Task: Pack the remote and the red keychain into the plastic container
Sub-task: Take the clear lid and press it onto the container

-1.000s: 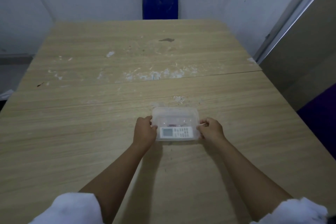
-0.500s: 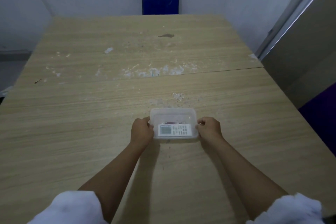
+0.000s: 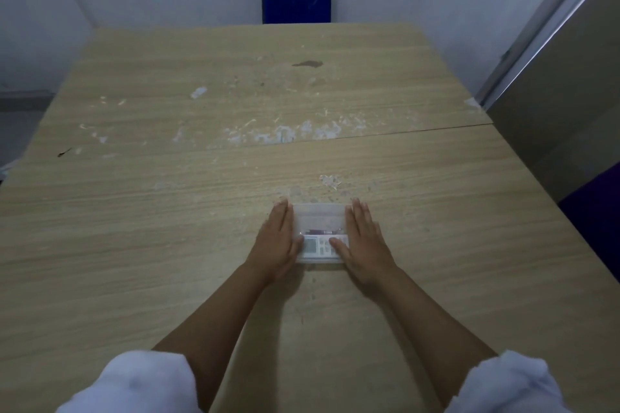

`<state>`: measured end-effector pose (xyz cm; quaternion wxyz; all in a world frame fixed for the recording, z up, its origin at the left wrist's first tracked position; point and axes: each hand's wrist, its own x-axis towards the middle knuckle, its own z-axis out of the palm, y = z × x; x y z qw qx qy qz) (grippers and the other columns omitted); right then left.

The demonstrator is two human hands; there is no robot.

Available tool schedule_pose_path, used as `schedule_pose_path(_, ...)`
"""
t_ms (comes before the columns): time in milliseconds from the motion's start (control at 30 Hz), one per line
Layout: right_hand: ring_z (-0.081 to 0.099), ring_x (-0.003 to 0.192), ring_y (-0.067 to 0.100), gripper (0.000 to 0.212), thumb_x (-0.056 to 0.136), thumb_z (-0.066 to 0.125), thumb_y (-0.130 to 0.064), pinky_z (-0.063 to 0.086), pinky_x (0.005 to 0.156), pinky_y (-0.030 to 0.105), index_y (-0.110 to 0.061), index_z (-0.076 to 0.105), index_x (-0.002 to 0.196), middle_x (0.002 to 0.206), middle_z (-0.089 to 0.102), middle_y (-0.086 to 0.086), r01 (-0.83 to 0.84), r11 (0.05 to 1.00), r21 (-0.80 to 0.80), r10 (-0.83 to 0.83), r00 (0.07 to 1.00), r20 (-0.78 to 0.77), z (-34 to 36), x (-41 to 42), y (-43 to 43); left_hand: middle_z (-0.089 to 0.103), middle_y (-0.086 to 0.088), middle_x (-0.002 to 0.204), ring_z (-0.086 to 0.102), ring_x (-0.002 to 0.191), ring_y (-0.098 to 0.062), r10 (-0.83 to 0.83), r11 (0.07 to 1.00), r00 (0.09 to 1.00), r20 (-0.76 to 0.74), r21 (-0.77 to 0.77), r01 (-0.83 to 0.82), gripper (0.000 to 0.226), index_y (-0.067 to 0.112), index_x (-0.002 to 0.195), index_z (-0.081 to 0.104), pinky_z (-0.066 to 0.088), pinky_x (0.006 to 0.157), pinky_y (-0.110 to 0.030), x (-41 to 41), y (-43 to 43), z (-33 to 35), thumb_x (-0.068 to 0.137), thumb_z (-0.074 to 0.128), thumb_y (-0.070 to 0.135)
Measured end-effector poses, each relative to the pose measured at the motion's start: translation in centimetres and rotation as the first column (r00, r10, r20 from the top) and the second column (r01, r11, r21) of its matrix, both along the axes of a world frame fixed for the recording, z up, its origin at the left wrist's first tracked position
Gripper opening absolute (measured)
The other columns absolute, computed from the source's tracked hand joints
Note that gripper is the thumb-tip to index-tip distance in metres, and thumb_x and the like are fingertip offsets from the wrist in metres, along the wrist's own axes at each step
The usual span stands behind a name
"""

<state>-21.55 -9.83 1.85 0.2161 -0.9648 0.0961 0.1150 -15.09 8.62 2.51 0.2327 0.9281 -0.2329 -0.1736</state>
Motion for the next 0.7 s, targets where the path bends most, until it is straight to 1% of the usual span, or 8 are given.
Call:
schedule_pose_path(67, -0.022, 0.146, 0.016, 0.074, 0.097, 0.027, -0.048, -0.002, 0.123, 0.043, -0.013, -0.012, 0.150, 0.159, -0.023, 0.003, -0.005, 0.999, -0.039, 0.006, 1.000, 0.026, -0.4, -0.2, 0.1, -0.007, -0.012, 0.161, -0.006, 0.149, -0.022, -0.009, 0.999, 1.000, 0.015, 0.039, 0.009, 0.080, 0.005, 0.148, -0.002, 0.002, 0.121, -0.037, 0.1, 0.1, -0.6, 0.092, 0.023, 0.056)
schedule_pose_path(133, -0.021, 0.147, 0.016, 0.075, 0.096, 0.025, -0.051, -0.003, 0.123, 0.042, -0.013, -0.013, 0.149, 0.160, -0.022, 0.003, -0.006, 0.998, -0.059, 0.008, 0.999, 0.044, -0.8, -0.2, 0.1, -0.008, -0.012, 0.161, -0.007, 0.149, -0.023, -0.035, 0.998, 0.998, 0.051, 0.061, 0.031, 0.104, 0.006, 0.148, -0.004, 0.001, 0.121, -0.040, 0.1, 0.2, -1.2, 0.073, 0.000, 0.077)
schedule_pose_path(167, -0.020, 0.147, 0.016, 0.076, 0.095, 0.022, -0.054, -0.003, 0.123, 0.042, -0.013, -0.012, 0.149, 0.160, -0.021, 0.003, -0.007, 0.998, -0.069, 0.010, 0.999, 0.050, -1.0, -0.2, 0.1, -0.008, -0.012, 0.161, -0.007, 0.149, -0.023, -0.038, 0.997, 0.997, 0.060, 0.066, 0.034, 0.111, 0.006, 0.148, -0.004, 0.001, 0.121, -0.041, 0.1, 0.1, -1.6, 0.065, -0.009, 0.080)
schedule_pose_path(233, -0.018, 0.147, 0.017, 0.081, 0.088, 0.012, -0.060, -0.002, 0.123, 0.042, -0.013, -0.010, 0.149, 0.161, -0.018, 0.004, -0.010, 0.995, -0.097, 0.015, 0.998, 0.060, -1.5, -0.1, 0.0, -0.008, -0.013, 0.161, -0.007, 0.149, -0.024, -0.042, 0.995, 0.996, 0.073, 0.098, 0.035, 0.118, 0.006, 0.148, -0.004, 0.000, 0.120, -0.042, 0.2, 0.1, -1.9, 0.058, -0.017, 0.082)
schedule_pose_path(300, -0.015, 0.148, 0.019, 0.085, 0.082, 0.006, -0.061, 0.001, 0.123, 0.044, -0.013, -0.008, 0.150, 0.161, -0.015, 0.005, -0.008, 0.992, -0.124, 0.016, 0.998, 0.059, -1.8, 0.1, -0.1, -0.009, -0.014, 0.160, -0.007, 0.149, -0.026, -0.071, 0.985, 0.995, 0.075, 0.163, 0.058, 0.121, 0.006, 0.148, -0.005, -0.001, 0.120, -0.042, 0.5, 0.0, -2.0, 0.055, -0.020, 0.082)
schedule_pose_path(400, -0.012, 0.149, 0.021, 0.085, 0.081, 0.006, -0.061, 0.003, 0.121, 0.046, -0.013, -0.006, 0.150, 0.162, -0.012, 0.006, -0.009, 0.986, -0.167, 0.020, 0.998, 0.063, -2.1, 0.2, -0.1, -0.006, -0.017, 0.160, -0.005, 0.149, -0.029, -0.098, 0.967, 0.991, 0.089, 0.244, 0.073, 0.123, 0.005, 0.148, -0.003, 0.000, 0.120, -0.045, 0.7, -0.1, -1.9, 0.053, -0.022, 0.081)
schedule_pose_path(567, -0.014, 0.149, 0.021, 0.084, 0.081, 0.008, -0.059, -0.001, 0.121, 0.050, -0.013, -0.004, 0.150, 0.161, -0.014, 0.007, -0.032, 0.978, -0.204, 0.044, 0.998, 0.054, -1.7, 0.6, -0.1, 0.013, -0.023, 0.157, 0.010, 0.147, -0.037, -0.128, 0.950, 0.986, 0.104, 0.299, 0.092, 0.128, -0.001, 0.146, 0.015, 0.006, 0.117, -0.058, 1.3, -0.4, -1.7, 0.056, -0.015, 0.085)
schedule_pose_path(700, -0.018, 0.148, 0.019, 0.078, 0.082, 0.010, -0.055, -0.001, 0.121, 0.052, -0.020, -0.009, 0.150, 0.161, -0.018, 0.001, -0.105, 0.976, -0.192, 0.119, 0.991, 0.066, -1.3, 1.2, 0.1, -0.012, -0.013, 0.160, -0.012, 0.148, -0.027, -0.252, 0.924, 0.963, 0.092, 0.319, 0.212, 0.127, 0.007, 0.148, -0.008, -0.004, 0.118, -0.054, 1.9, -0.4, -1.1, 0.051, -0.006, 0.089)
